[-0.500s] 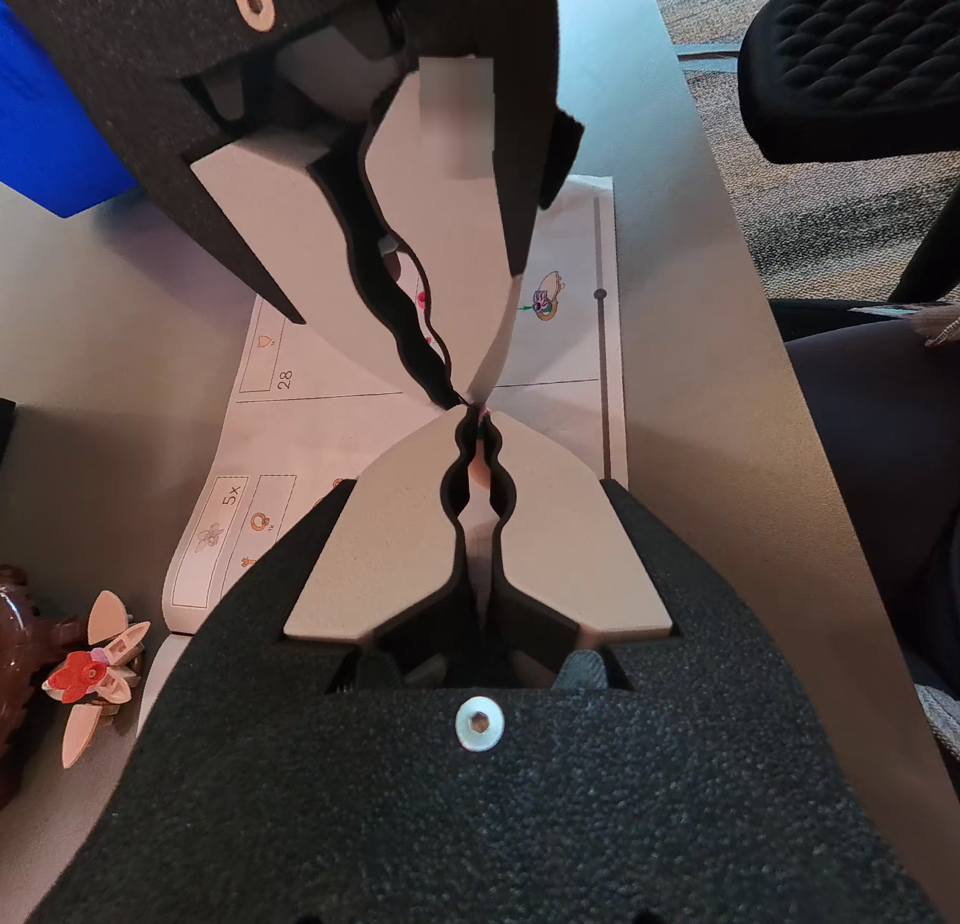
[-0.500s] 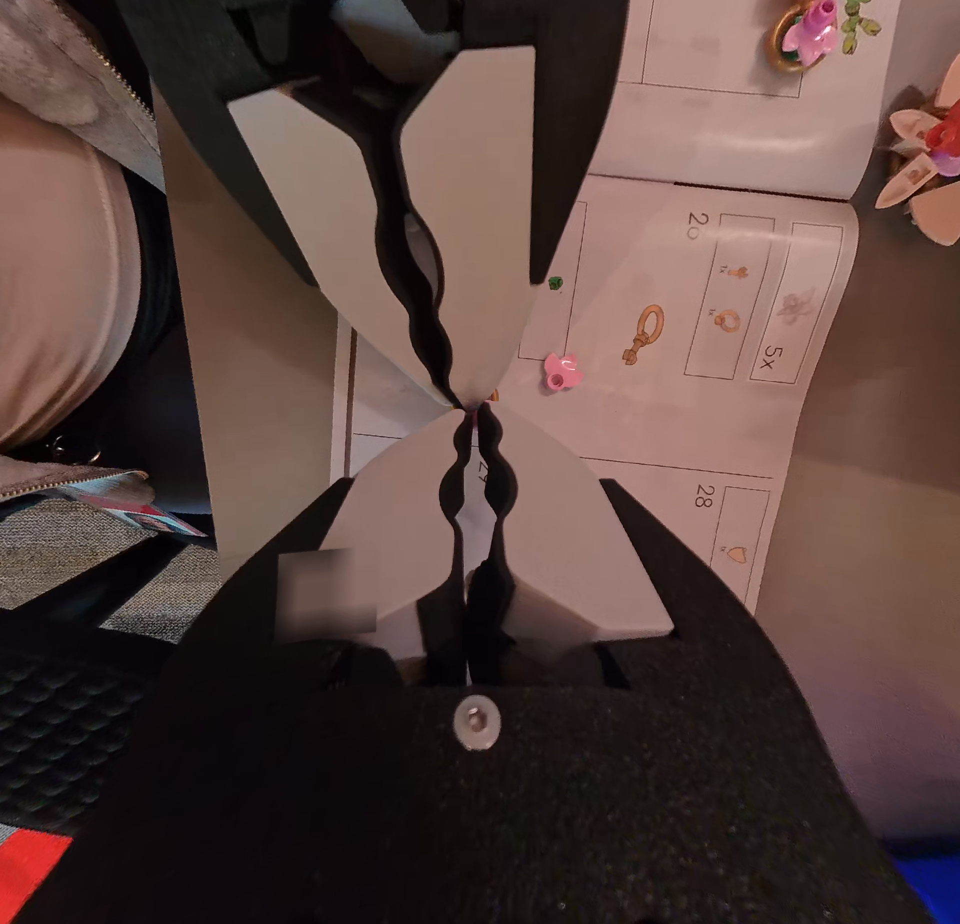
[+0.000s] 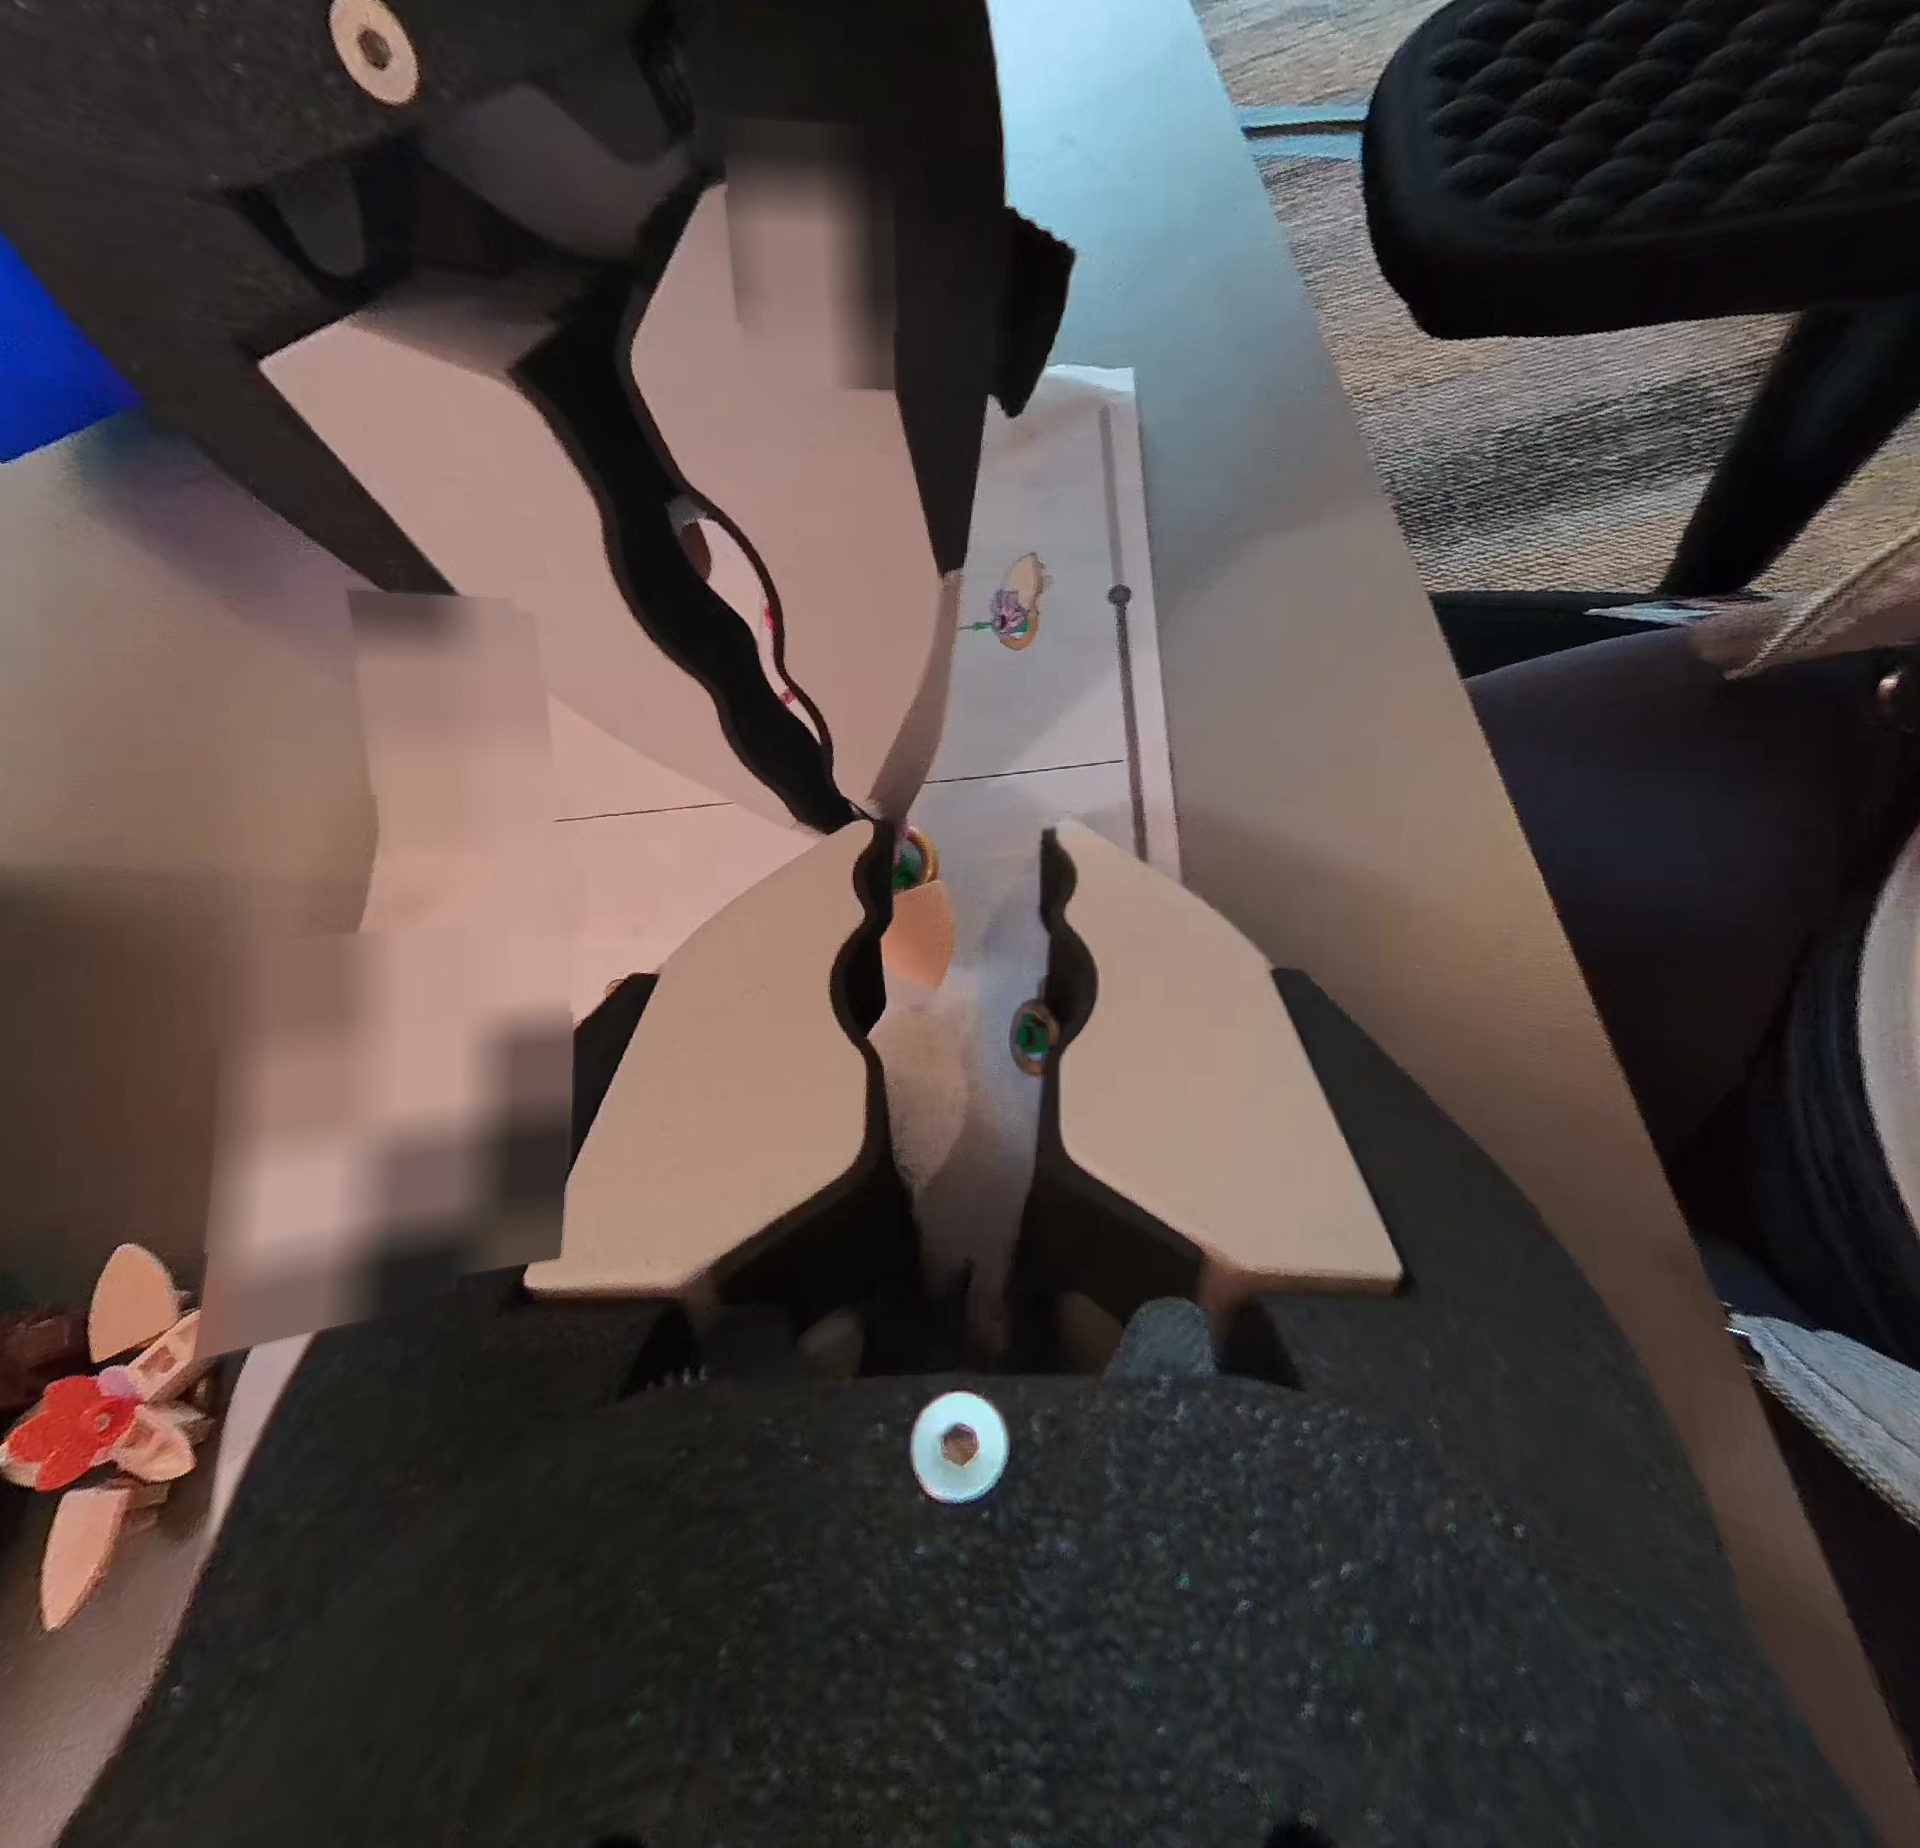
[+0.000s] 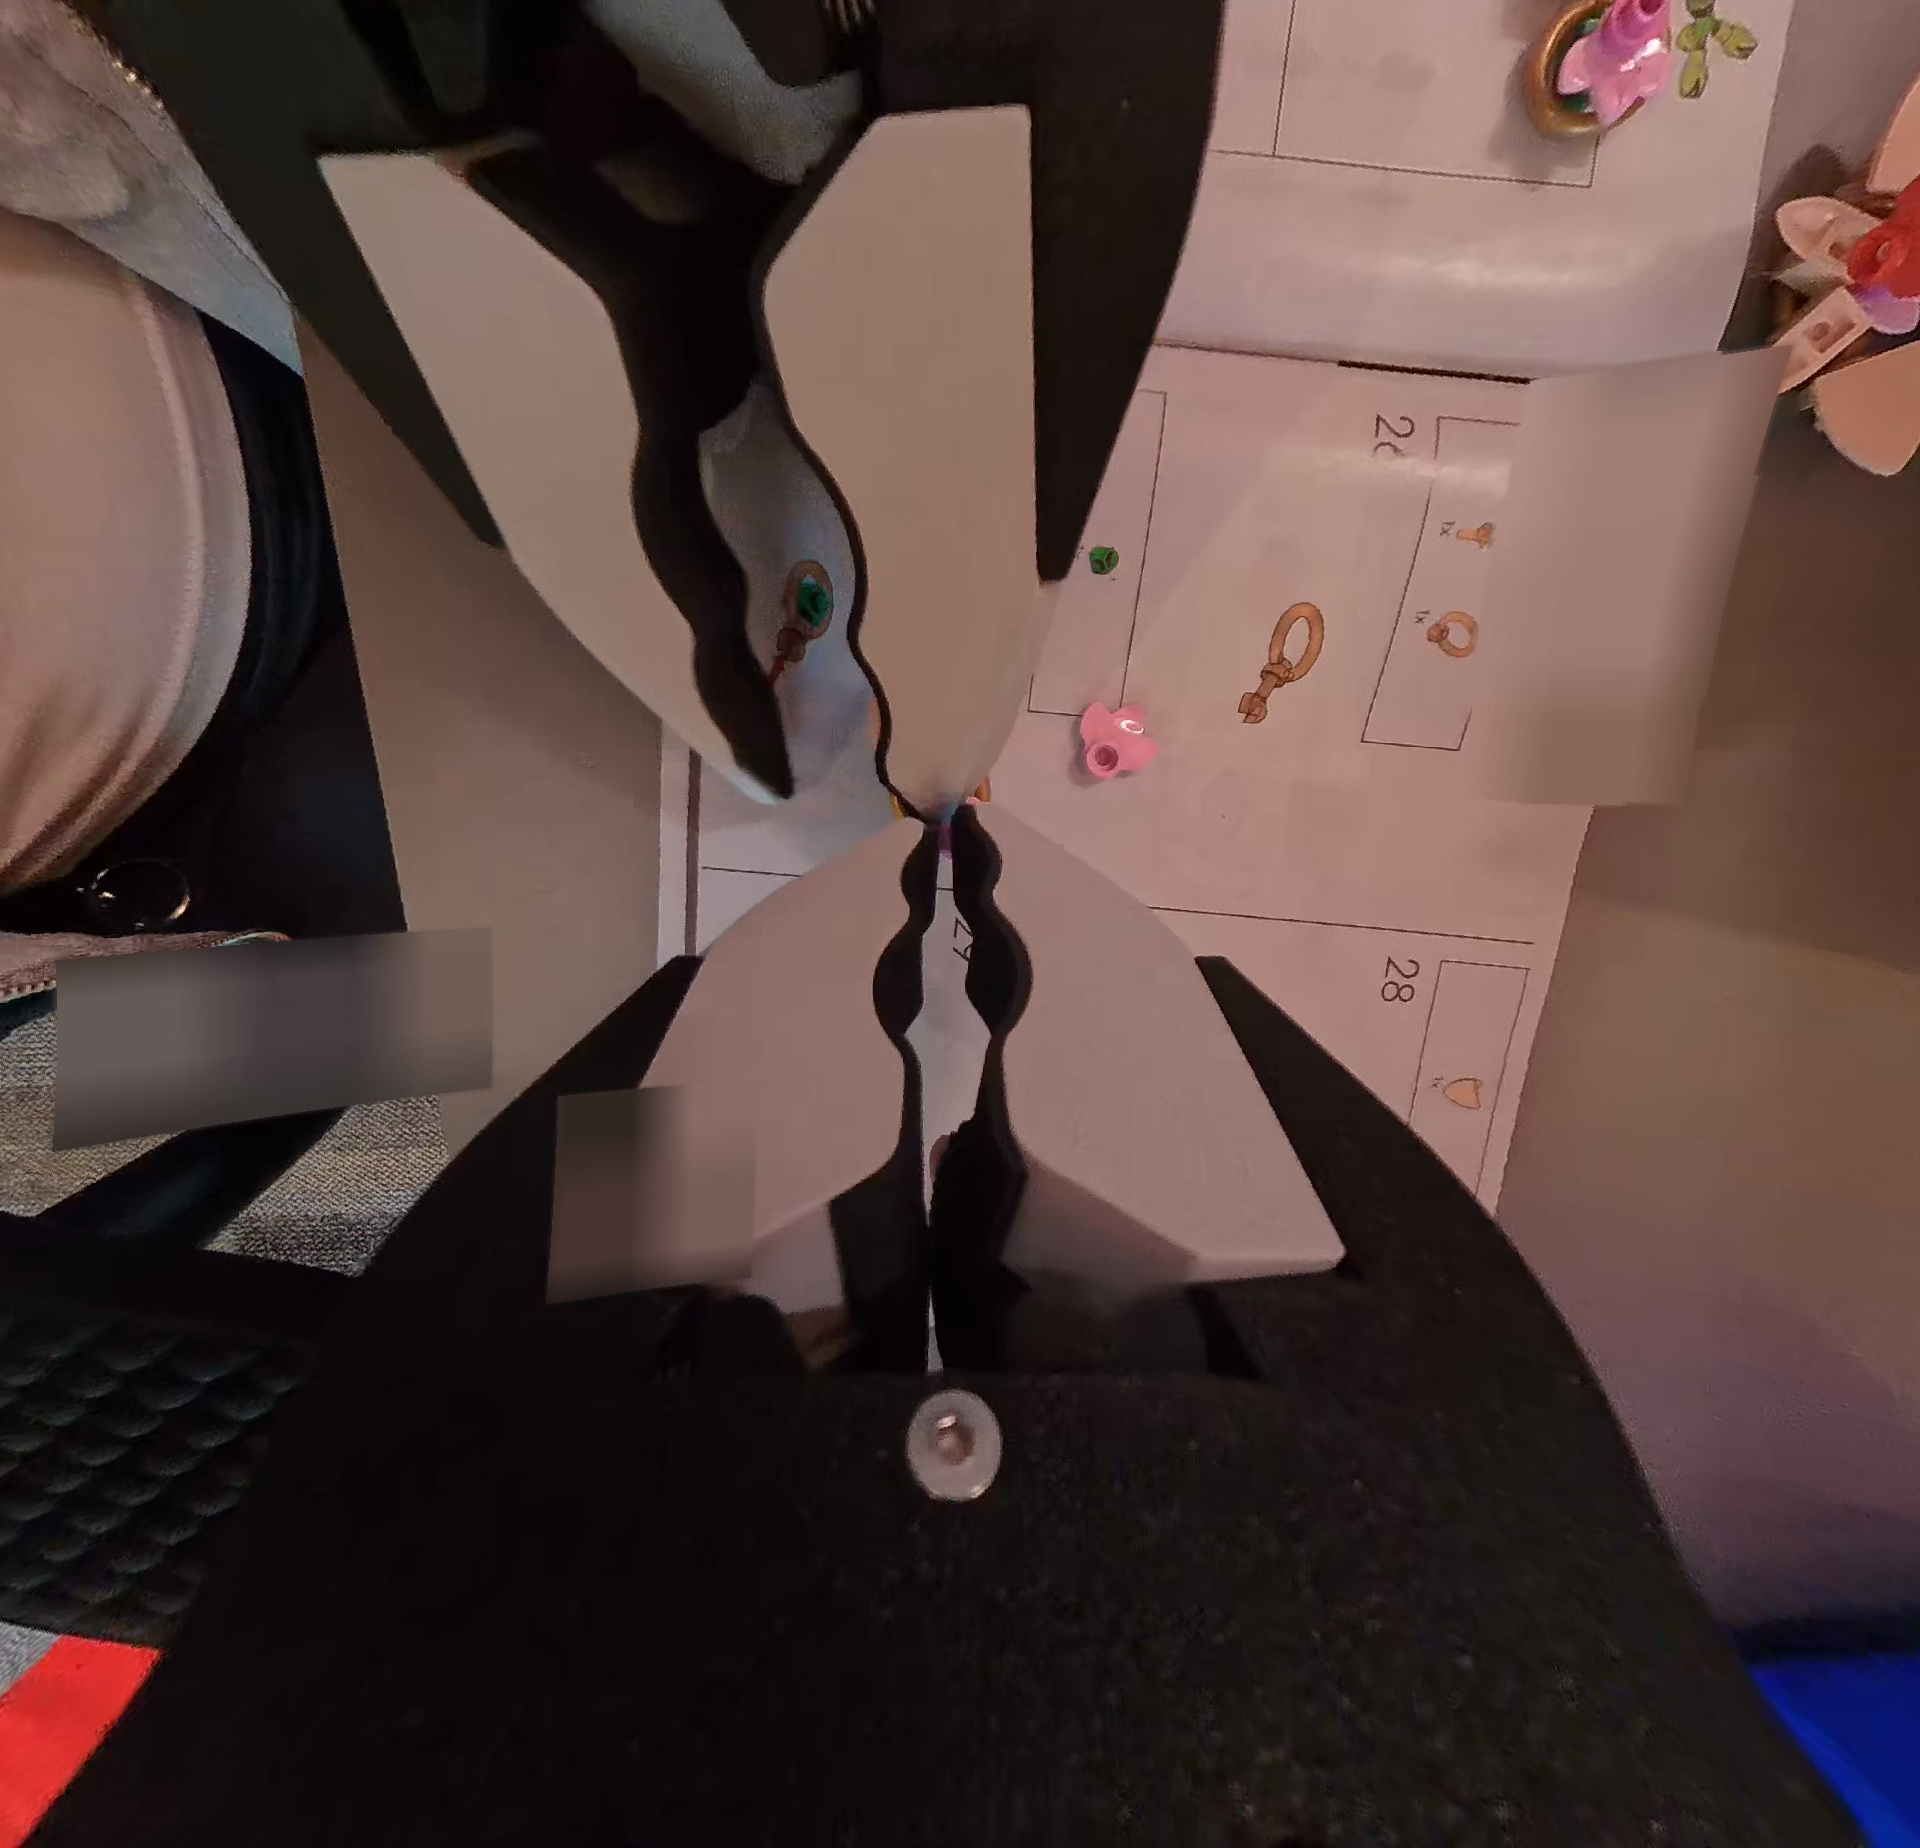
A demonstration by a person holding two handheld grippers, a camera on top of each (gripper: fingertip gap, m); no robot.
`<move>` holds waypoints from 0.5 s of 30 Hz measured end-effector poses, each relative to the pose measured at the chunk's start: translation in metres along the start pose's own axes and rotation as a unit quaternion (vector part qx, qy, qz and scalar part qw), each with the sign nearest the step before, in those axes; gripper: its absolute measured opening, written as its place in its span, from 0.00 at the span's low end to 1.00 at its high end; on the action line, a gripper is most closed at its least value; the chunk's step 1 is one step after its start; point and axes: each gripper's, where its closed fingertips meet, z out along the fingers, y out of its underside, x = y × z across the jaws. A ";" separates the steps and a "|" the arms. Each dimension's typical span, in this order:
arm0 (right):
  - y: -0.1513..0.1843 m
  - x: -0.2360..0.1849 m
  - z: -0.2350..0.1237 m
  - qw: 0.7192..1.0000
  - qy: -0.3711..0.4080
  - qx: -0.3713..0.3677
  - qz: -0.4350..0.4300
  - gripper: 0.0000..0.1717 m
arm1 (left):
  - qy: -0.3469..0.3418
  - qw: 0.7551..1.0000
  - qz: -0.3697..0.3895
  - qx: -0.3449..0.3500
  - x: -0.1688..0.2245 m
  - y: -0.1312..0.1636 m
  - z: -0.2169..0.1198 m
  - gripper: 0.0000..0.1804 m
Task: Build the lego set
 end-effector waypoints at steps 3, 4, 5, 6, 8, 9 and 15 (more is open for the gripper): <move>-0.001 -0.001 -0.002 1.000 -0.002 0.006 -0.001 0.01 | 0.017 1.000 -0.012 0.012 0.003 -0.002 -0.003 0.18; 0.000 -0.001 -0.003 1.000 0.000 0.006 -0.002 0.01 | 0.020 0.999 -0.018 0.020 0.003 -0.004 -0.005 0.19; 0.000 -0.001 -0.004 1.000 0.002 0.005 -0.003 0.01 | 0.018 0.999 -0.023 0.027 0.001 -0.006 -0.007 0.20; -0.001 -0.001 -0.005 1.000 0.002 0.008 -0.004 0.01 | 0.014 0.999 -0.027 0.032 -0.001 -0.007 -0.009 0.20; -0.002 -0.001 -0.007 1.000 0.000 0.011 -0.003 0.00 | 0.012 0.999 -0.027 0.031 -0.002 -0.005 -0.012 0.20; -0.001 -0.001 -0.008 1.000 0.001 0.010 -0.004 0.00 | 0.010 0.999 -0.025 0.026 -0.002 -0.003 -0.013 0.21; -0.005 -0.003 -0.004 1.000 0.002 0.012 -0.016 0.00 | -0.057 0.998 -0.016 -0.001 -0.004 0.011 -0.020 0.12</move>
